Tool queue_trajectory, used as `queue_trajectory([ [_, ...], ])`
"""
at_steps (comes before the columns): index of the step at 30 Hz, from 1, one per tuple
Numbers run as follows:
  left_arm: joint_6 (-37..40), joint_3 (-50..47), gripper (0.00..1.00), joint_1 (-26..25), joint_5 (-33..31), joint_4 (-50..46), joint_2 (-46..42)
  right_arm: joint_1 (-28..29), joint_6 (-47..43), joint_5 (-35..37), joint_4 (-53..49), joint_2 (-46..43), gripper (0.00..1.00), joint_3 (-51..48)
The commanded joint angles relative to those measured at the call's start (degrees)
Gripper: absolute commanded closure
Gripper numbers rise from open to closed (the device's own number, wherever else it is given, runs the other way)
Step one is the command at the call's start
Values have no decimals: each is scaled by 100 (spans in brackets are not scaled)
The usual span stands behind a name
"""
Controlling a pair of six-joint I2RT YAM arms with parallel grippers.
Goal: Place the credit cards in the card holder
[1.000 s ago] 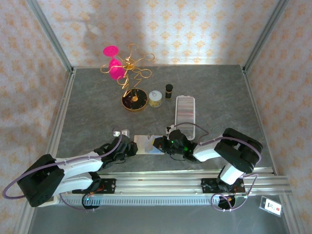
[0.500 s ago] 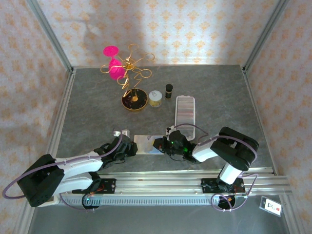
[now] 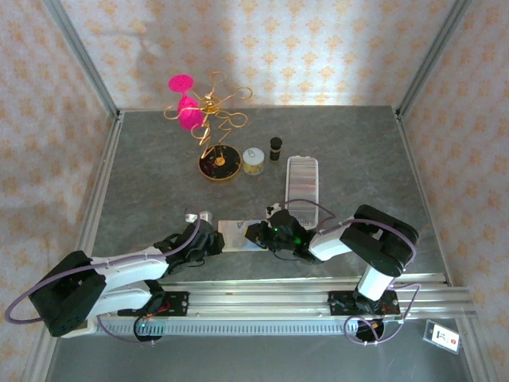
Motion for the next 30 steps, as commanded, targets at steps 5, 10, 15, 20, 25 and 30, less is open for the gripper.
queue_trajectory([
  [5,-85,-174,87,-56,187,-162,30,176,-445,298,-1030,199,79,599],
  [10,-123,-228,87,-56,220,-133,-51,207,-824,776,-2020,74,73,893],
  [15,-138,-295,87,-54,184,-153,-168,204,-1138,1272,-2881,-181,62,1015],
  [20,-149,-300,86,-56,192,-142,-209,210,-1288,1413,-3178,-182,68,1194],
  [25,-163,-275,86,-56,193,-82,-208,237,-1393,1504,-3367,6,86,1409],
  [30,-167,-290,86,-54,211,-41,-125,337,-1464,1671,-3586,213,89,1583],
])
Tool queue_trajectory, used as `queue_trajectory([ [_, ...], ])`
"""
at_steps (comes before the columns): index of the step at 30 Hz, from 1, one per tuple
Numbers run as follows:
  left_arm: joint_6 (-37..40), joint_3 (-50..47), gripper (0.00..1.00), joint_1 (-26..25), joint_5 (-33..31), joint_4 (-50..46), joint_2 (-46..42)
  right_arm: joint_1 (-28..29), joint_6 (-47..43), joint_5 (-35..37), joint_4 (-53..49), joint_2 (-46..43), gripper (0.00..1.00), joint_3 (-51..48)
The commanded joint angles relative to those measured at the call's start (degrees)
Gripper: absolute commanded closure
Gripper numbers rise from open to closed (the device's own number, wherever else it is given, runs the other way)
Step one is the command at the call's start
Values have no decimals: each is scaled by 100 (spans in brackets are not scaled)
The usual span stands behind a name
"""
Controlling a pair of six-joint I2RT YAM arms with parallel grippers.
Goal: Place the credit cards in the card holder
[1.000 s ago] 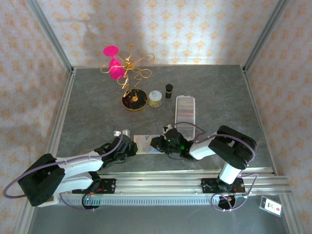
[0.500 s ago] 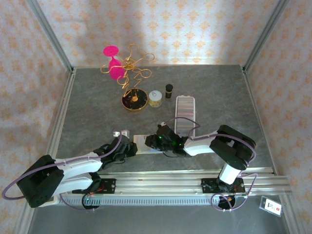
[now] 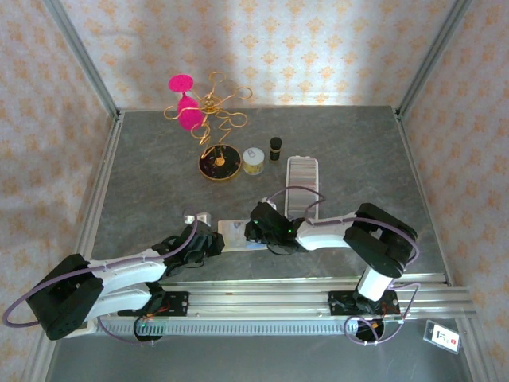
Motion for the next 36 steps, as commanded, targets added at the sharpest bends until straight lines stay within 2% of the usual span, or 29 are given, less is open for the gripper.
queue_trajectory([
  [1,-25,-142,86,-56,77,-144,63,94,-153,405,-447,242,90,174],
  [12,-51,-133,86,-56,103,-75,124,350,-229,460,-597,492,93,620],
  [20,-76,-90,83,-54,79,-238,-196,362,-285,577,-620,380,90,612],
  [23,-94,-57,80,-56,-7,-388,-429,367,-269,859,-811,260,86,595],
  [29,-104,41,69,-56,-134,-561,-745,366,-321,1126,-1050,-64,82,512],
  [36,29,156,69,-56,-428,-686,-874,367,-318,1132,-1258,-555,75,334],
])
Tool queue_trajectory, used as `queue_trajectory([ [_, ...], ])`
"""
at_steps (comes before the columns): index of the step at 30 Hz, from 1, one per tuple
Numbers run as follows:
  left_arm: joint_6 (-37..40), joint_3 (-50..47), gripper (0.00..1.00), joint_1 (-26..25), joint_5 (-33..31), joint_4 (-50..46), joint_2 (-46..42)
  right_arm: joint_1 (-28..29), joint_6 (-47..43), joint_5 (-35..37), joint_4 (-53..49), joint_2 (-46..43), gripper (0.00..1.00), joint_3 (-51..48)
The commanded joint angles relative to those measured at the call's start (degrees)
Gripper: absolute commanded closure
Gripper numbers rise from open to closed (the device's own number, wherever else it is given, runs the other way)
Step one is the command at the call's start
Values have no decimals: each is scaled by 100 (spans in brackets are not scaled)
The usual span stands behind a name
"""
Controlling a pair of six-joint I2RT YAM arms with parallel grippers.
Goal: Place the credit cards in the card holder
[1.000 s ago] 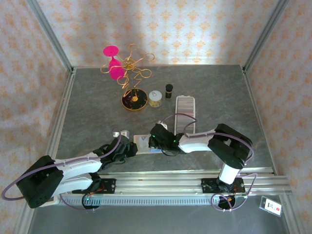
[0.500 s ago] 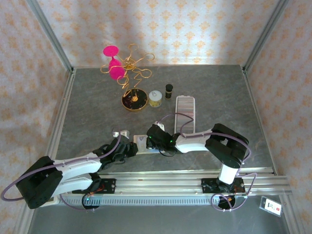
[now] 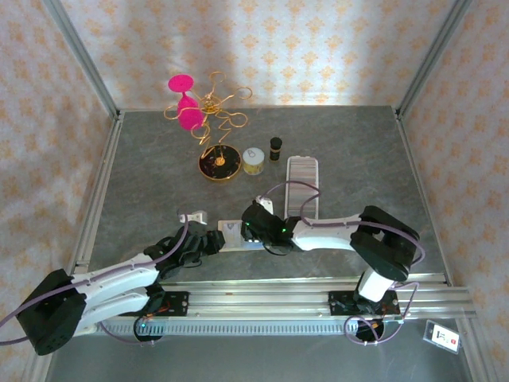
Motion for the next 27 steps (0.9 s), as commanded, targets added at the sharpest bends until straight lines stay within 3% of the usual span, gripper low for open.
queue_trajectory([
  [1,67,160,68,-56,-245,-177,42,18,-6,297,-350,-350,74,-214],
  [9,129,229,65,-56,-7,113,606,15,240,206,-456,-522,65,-610],
  [27,155,132,69,-56,232,383,1029,24,397,-93,-110,-469,65,-695],
])
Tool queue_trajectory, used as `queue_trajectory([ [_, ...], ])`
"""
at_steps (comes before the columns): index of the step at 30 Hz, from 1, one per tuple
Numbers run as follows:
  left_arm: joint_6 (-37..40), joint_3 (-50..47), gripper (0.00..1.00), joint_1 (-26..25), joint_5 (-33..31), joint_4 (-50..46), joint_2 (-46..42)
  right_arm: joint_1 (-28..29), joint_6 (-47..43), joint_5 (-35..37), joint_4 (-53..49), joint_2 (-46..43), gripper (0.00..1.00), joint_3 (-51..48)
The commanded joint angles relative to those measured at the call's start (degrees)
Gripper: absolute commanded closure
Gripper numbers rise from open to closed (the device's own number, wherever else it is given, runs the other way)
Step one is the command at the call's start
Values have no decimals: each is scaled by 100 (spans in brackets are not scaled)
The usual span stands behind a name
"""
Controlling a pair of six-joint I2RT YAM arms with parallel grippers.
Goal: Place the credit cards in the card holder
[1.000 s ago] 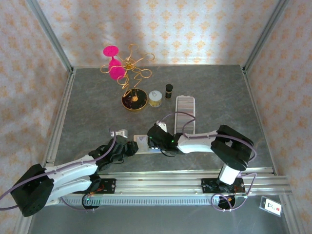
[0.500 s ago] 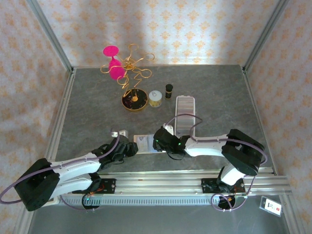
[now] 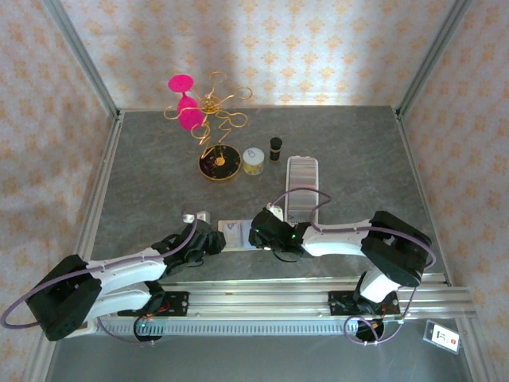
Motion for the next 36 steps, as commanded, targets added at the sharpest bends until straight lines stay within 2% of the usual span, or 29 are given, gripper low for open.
queue_trajectory([
  [1,111,-7,69,-56,234,187,215,26,81,118,-52,-82,65,-20],
  [16,76,-88,74,-56,277,187,173,255,27,508,-488,0,62,330],
  [27,41,-143,75,-56,287,179,80,255,87,329,-395,314,61,287],
  [36,8,-198,82,-65,414,327,230,259,186,-47,149,422,60,388],
])
